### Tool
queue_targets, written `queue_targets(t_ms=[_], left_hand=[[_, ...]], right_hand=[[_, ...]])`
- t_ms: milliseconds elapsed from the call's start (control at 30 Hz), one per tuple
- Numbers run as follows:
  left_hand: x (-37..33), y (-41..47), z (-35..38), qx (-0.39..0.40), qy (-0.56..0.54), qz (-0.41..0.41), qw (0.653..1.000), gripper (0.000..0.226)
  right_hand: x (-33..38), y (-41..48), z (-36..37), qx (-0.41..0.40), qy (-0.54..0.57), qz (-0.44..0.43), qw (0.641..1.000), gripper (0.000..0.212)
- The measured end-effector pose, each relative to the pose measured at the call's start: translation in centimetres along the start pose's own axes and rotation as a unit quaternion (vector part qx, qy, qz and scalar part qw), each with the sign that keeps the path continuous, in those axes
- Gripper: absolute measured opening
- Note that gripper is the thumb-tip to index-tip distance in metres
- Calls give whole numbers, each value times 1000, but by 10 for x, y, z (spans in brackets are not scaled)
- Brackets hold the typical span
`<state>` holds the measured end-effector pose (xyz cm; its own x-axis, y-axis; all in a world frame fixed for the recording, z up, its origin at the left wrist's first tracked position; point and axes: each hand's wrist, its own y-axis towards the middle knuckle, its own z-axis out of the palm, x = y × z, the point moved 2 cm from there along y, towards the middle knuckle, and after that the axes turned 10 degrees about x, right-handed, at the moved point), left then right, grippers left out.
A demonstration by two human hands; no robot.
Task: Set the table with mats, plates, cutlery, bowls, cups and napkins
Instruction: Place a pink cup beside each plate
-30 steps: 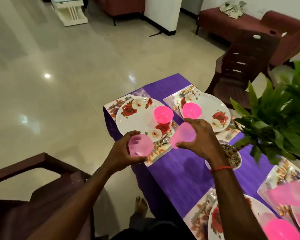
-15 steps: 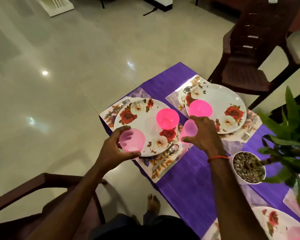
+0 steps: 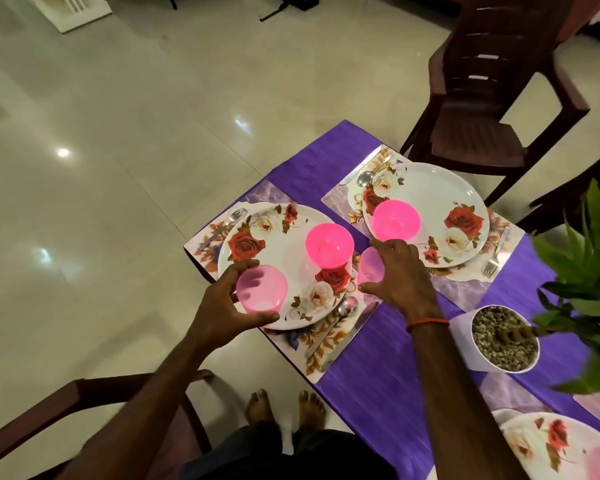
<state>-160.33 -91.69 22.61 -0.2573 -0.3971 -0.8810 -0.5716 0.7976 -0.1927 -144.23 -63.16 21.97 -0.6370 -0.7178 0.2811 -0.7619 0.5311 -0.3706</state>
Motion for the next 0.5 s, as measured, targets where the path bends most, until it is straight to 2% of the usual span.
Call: queue_targets(t_ms=[167, 300, 400, 500], left_hand=[[1, 8, -4, 14, 2, 6, 1000, 95], [-3, 13, -6, 28, 8, 18, 999, 96], [-10, 15, -11, 28, 0, 29, 999, 99], [-15, 19, -22, 25, -8, 41, 999, 101]], right_hand=[[-1, 2, -1, 35, -27, 4, 999, 107], [5, -6, -14, 24, -52, 12, 998, 113], [22, -15, -35, -22, -32, 0, 999, 105], [50, -20, -53, -68, 0, -37, 997, 89]])
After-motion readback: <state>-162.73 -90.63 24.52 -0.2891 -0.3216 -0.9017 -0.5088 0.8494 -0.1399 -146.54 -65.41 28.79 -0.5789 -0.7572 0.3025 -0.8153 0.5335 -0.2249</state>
